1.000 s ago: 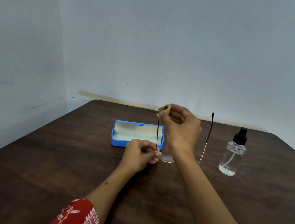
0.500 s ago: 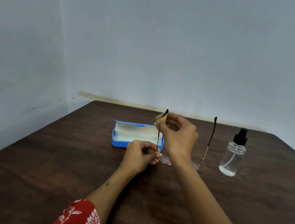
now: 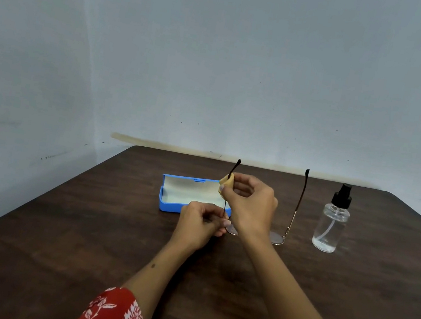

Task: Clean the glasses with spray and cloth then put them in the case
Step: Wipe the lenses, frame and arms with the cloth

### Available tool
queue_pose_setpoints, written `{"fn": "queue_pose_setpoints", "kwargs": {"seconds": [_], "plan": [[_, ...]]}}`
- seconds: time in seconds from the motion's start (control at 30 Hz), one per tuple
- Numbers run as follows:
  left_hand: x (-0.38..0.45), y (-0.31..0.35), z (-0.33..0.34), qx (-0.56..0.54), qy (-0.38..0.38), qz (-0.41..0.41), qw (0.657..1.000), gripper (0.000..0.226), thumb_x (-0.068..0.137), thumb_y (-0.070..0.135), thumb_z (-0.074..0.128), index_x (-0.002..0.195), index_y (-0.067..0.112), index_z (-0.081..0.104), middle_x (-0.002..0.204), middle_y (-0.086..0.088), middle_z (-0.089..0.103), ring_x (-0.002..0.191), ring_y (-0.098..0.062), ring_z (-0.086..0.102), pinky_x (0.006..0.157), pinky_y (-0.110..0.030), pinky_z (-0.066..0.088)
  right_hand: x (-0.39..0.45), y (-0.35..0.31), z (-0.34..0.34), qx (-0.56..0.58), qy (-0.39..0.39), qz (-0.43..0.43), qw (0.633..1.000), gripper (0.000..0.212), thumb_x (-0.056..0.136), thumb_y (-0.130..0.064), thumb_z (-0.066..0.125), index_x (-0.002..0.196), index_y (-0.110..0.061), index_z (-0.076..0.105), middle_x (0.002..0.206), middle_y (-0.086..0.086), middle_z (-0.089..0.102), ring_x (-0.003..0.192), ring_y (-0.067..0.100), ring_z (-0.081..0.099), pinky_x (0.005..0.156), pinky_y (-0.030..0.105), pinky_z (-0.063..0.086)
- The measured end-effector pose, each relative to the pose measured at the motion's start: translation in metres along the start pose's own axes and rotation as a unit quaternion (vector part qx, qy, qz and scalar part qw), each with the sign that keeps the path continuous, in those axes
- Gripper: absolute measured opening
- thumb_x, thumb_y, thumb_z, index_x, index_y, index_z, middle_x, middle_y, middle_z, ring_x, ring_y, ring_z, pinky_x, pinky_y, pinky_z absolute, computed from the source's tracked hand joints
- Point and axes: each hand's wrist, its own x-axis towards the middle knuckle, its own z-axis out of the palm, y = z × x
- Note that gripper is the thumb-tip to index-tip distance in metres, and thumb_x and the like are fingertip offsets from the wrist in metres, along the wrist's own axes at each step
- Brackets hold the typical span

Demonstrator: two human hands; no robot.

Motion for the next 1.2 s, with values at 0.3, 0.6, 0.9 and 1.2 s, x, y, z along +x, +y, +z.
{"fn": "queue_pose_setpoints", "kwargs": {"seconds": [0.3,0.6,0.9,1.2], "plan": [[0.002,0.000,0.002,0.015,0.006,-0.014,1.000,0.013,0.078,0.009,0.074,0.072,0.019,0.068,0.064,-0.001,0.071,0.065,-0.016,0.071,0.068,-0.027,0.059,0.007,-0.035,-0.012,0.114,0.028,-0.025,0.993,0.016,0.072,-0.002,0.076,0.085,-0.011,0.071,0.077,0.002,0.073,0.074,0.013,0.071,0.074,0.023,0.057],[-0.001,0.004,0.003,0.023,0.010,-0.006,1.000,0.012,0.079,0.009,0.073,0.072,0.018,0.069,0.064,-0.006,0.071,0.059,-0.013,0.067,0.058,-0.021,0.056,0.000,-0.011,-0.080,0.050,0.051,0.037,0.997,0.024,0.066,-0.008,0.081,0.072,-0.028,0.069,0.073,-0.006,0.072,0.067,0.004,0.069,0.062,0.017,0.053],[-0.008,0.013,0.024,0.071,-0.016,0.054,0.996,0.006,0.078,0.013,0.074,0.073,0.017,0.073,0.059,-0.002,0.070,0.058,-0.008,0.064,0.062,-0.018,0.052,-0.001,0.032,-0.130,-0.084,0.006,0.198,0.977,0.018,0.064,-0.005,0.081,0.066,-0.021,0.073,0.077,0.007,0.073,0.083,0.023,0.069,0.081,0.044,0.056],[-0.012,0.015,0.028,0.115,-0.021,0.035,0.993,0.007,0.075,0.020,0.077,0.076,0.023,0.071,0.070,0.005,0.073,0.043,-0.005,0.059,0.054,-0.019,0.050,-0.002,0.039,-0.135,-0.085,0.024,0.227,0.970,0.022,0.065,-0.002,0.080,0.061,-0.022,0.070,0.075,0.008,0.072,0.079,0.024,0.070,0.078,0.045,0.058]]}}
